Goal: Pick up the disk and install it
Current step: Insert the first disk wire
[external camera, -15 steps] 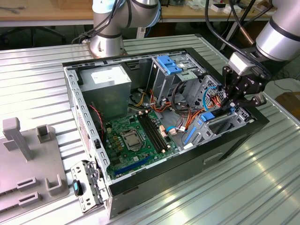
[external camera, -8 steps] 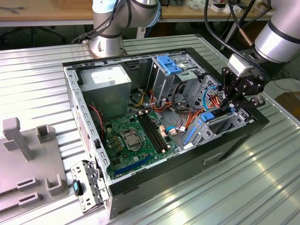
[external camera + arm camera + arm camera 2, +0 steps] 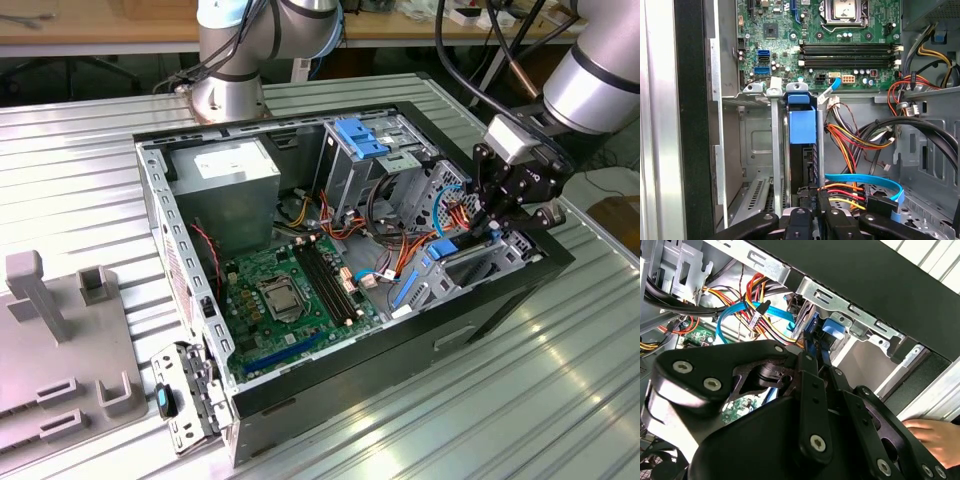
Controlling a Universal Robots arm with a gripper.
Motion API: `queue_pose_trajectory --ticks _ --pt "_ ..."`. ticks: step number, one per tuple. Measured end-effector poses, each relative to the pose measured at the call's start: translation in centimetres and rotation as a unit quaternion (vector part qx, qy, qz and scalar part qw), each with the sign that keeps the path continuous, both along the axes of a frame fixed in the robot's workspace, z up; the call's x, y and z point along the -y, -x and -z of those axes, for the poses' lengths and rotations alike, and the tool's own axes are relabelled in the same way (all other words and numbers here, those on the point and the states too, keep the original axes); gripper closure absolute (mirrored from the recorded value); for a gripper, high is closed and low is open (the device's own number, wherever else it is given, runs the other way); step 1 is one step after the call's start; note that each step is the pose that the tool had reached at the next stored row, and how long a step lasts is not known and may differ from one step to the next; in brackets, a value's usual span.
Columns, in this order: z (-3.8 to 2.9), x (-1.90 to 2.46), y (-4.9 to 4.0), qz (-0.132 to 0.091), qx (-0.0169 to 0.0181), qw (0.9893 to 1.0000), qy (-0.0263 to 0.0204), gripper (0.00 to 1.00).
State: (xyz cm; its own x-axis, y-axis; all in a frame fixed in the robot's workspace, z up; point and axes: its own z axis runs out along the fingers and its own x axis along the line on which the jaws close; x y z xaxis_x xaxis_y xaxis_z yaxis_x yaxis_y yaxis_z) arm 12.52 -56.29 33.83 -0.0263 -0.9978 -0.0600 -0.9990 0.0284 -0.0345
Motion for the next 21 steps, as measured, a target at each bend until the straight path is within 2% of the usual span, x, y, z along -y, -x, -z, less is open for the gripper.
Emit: queue_pose_trajectory --ticks 2,3,9,13,14,15,21 --pt "-0.06 0.00 0.00 0.000 0.0000 1.0000 -0.0005 0.82" --pt "-0.31 0.00 0.00 0.000 0.0000 1.0000 0.0001 0.76" --pt "-1.20 0.00 0.00 0.000 0.0000 1.0000 0.0002 0.76" --pt "-1.34 0.01 0.00 0.000 0.0000 1.0000 0.0001 0.76" --pt "-1.36 0.00 0.00 0.000 0.0000 1.0000 0.0001 0.77" --pt "-1.36 0.00 0.00 0.000 0.0000 1.0000 0.0001 0.89" --pt "-1.47 0.00 0.00 0.000 0.0000 1.0000 0.0002 0.89"
